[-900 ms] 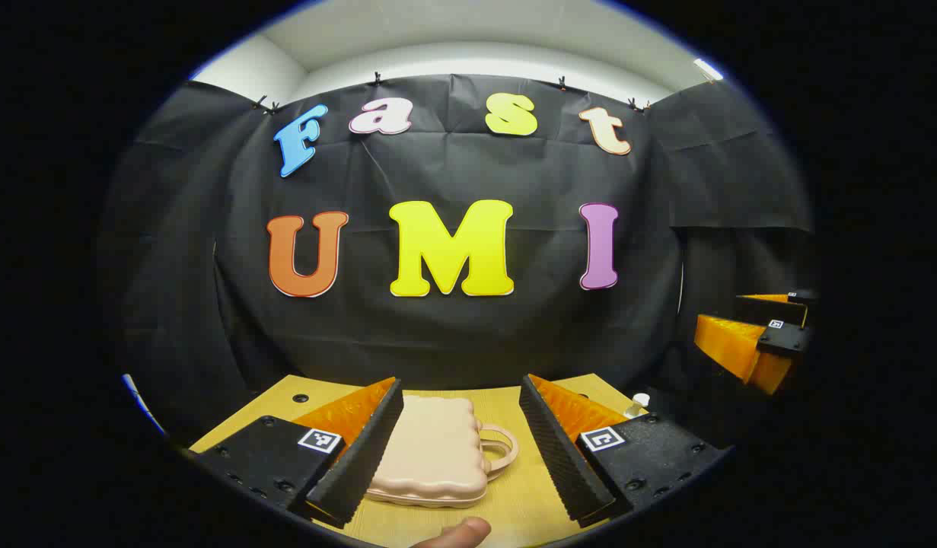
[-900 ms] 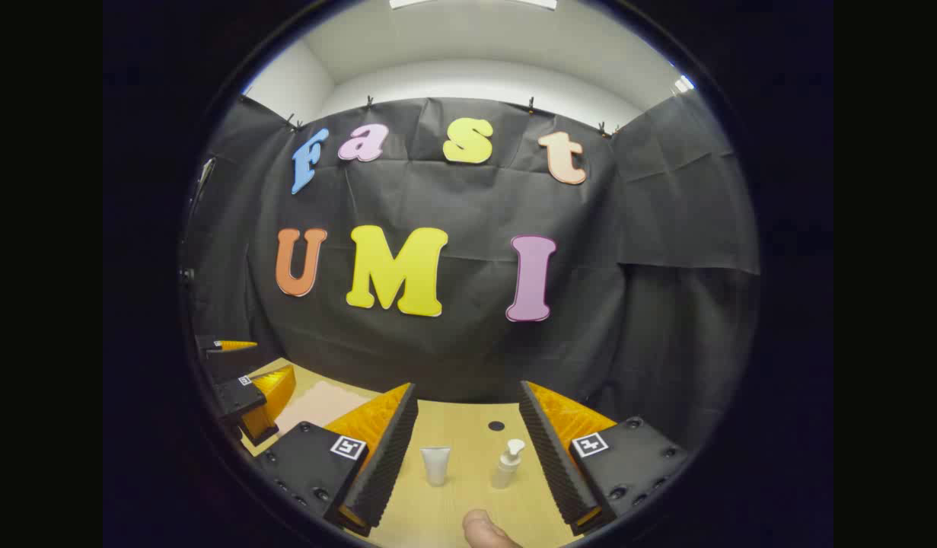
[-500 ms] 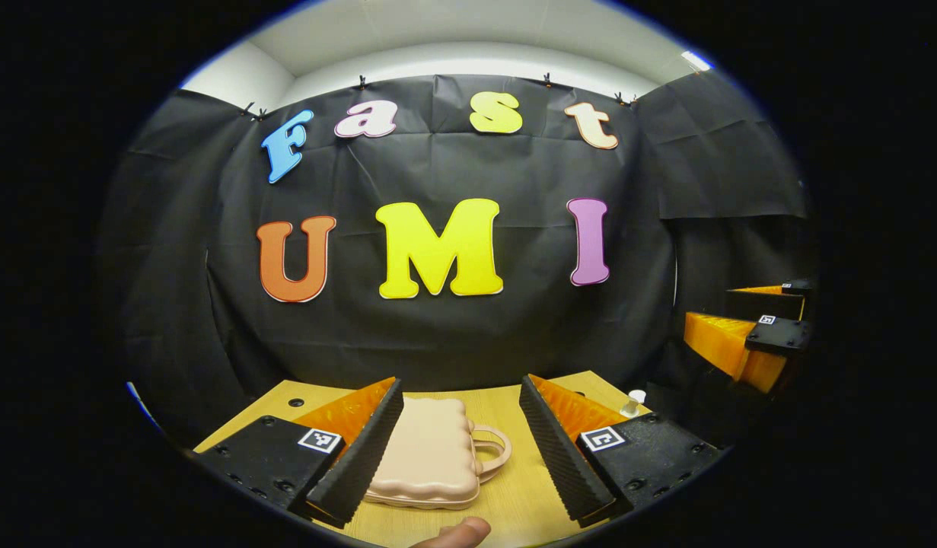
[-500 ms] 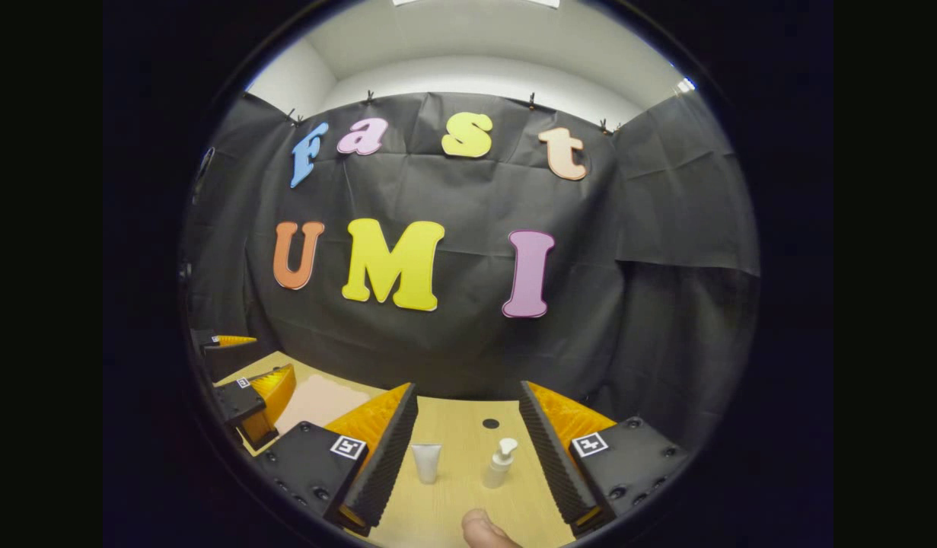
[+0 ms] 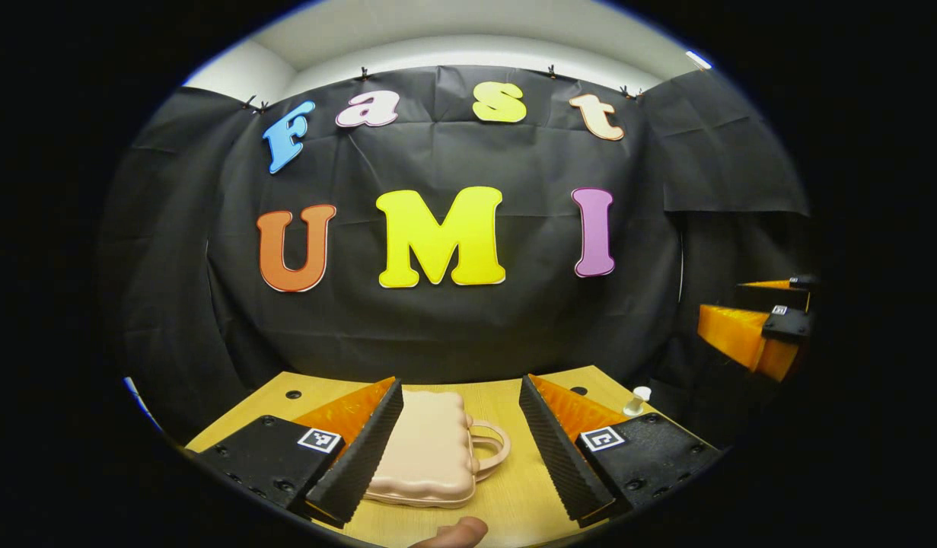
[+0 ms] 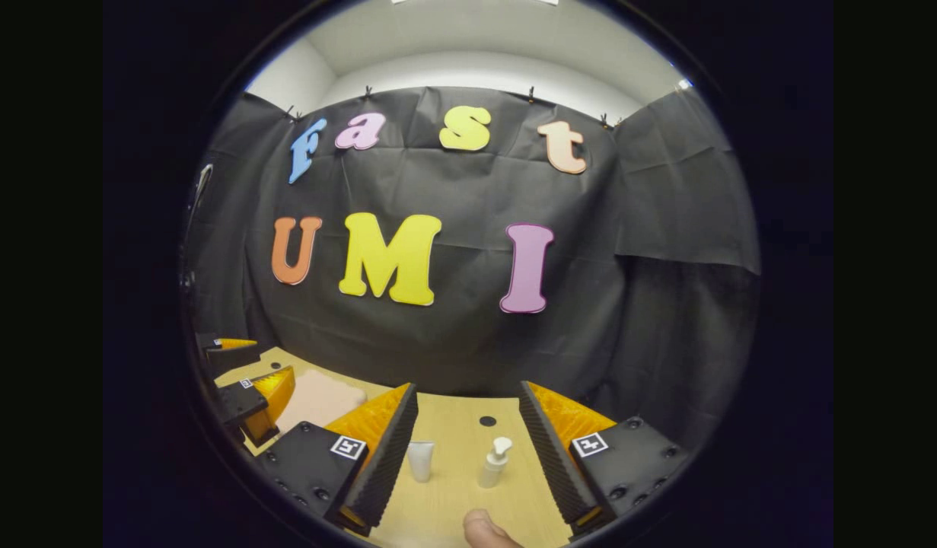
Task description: First open the suitcase, pack the skin care products into it, and then close the suitcase.
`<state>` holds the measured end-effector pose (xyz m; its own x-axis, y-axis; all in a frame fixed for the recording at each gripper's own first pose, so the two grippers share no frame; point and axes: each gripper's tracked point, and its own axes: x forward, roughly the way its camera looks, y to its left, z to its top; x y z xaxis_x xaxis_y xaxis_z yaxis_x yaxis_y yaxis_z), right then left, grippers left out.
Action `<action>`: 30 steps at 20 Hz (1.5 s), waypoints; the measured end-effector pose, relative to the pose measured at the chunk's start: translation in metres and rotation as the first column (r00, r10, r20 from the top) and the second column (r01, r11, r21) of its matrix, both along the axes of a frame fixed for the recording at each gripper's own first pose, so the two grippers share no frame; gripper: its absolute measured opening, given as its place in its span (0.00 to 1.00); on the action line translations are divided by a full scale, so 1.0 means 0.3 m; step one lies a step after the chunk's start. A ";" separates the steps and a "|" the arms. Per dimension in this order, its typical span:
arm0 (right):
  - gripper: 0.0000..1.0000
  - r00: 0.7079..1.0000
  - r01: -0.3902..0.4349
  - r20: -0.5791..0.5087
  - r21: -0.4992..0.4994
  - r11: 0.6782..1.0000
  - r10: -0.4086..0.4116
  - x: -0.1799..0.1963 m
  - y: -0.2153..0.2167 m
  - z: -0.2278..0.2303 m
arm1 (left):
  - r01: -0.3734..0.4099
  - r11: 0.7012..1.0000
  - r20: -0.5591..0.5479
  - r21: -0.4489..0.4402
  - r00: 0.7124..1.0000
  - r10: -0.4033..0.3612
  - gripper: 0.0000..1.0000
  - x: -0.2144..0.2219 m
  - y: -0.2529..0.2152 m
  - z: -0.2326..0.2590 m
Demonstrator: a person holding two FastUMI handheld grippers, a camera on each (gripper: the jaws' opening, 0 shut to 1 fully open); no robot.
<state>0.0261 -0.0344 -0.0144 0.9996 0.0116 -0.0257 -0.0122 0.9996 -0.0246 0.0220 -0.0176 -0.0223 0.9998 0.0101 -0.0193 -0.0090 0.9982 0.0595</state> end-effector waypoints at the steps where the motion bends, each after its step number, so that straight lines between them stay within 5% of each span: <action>1: 0.79 1.000 0.008 0.000 -0.003 1.000 -0.008 0.003 -0.025 0.003 | -0.003 0.999 -0.001 0.038 1.000 0.003 0.98 0.017 0.001 -0.023; 7: 0.80 0.996 0.086 -0.014 -0.007 0.996 -0.086 0.011 -0.220 -0.036 | 0.042 0.961 -0.086 0.272 0.996 -0.019 0.98 0.137 -0.030 -0.257; 11: 0.80 0.991 0.121 -0.057 0.007 0.993 -0.120 -0.001 -0.341 -0.110 | 0.073 0.894 -0.160 0.442 0.987 -0.001 0.99 0.190 -0.056 -0.406; 13: 0.79 0.988 0.131 -0.082 0.024 0.991 -0.128 -0.001 -0.386 -0.150 | 0.094 0.828 -0.186 0.552 0.982 0.013 0.98 0.214 -0.064 -0.471; 15: 0.79 0.986 0.135 -0.100 0.037 0.990 -0.131 0.009 -0.427 -0.189 | 0.119 0.733 -0.200 0.670 0.980 0.024 0.98 0.251 -0.071 -0.530; 21: 0.80 0.987 0.117 -0.116 0.012 0.993 -0.114 0.046 -0.526 -0.306 | 0.163 0.539 -0.259 0.827 0.960 0.107 0.96 0.334 -0.078 -0.702; 24: 0.79 0.986 0.092 -0.141 0.006 0.996 -0.091 0.051 -0.559 -0.372 | 0.146 0.397 -0.234 0.906 0.955 0.181 0.94 0.380 -0.068 -0.723; 27: 0.80 0.984 0.087 -0.156 -0.001 0.996 -0.086 0.040 -0.591 -0.399 | 0.156 0.257 -0.219 0.954 0.946 0.238 0.77 0.402 -0.052 -0.740; 30: 0.80 0.981 0.097 -0.169 -0.001 0.995 -0.095 0.029 -0.600 -0.424 | 0.201 0.208 -0.252 0.957 0.933 0.256 0.60 0.423 -0.037 -0.756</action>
